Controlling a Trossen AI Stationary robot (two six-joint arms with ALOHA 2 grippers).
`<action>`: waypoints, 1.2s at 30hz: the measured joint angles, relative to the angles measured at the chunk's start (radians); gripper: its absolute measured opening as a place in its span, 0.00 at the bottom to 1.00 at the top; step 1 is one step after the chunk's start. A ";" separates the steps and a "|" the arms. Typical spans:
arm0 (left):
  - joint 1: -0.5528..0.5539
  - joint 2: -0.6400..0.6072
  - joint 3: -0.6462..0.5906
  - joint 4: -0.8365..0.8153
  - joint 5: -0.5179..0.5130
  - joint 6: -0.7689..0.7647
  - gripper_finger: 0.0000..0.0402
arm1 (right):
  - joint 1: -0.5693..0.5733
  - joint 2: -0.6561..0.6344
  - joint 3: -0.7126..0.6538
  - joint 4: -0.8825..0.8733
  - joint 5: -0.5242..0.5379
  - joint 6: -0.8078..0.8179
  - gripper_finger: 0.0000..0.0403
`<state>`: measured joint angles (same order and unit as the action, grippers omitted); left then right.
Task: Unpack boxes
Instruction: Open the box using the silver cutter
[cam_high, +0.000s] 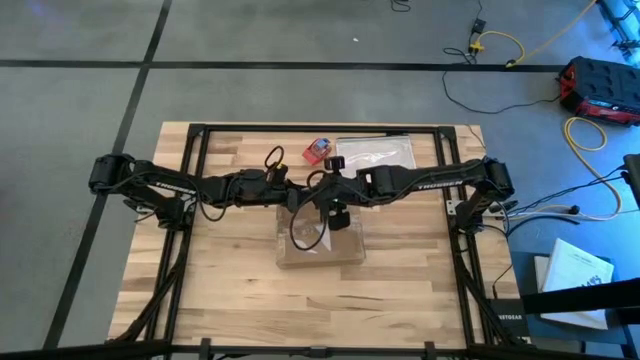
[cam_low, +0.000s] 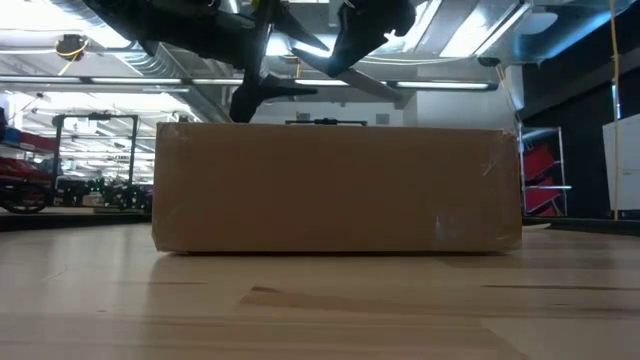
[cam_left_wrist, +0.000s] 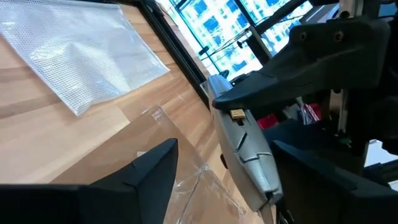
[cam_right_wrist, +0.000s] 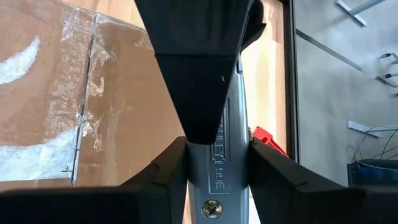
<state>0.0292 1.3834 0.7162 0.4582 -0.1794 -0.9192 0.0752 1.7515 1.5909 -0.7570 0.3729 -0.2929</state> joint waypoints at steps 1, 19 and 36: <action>0.000 0.000 0.000 0.001 0.000 0.000 0.59 | -0.001 0.000 0.000 0.001 0.000 0.000 0.29; 0.020 0.000 0.000 0.033 0.000 0.004 0.59 | -0.006 -0.001 0.000 0.005 -0.019 -0.003 0.29; 0.025 0.000 0.000 0.044 0.018 0.021 0.27 | -0.023 -0.001 -0.001 0.035 -0.026 -0.029 0.29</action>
<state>0.0544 1.3830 0.7162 0.5027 -0.1612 -0.8980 0.0520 1.7500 1.5898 -0.7218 0.3467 -0.3220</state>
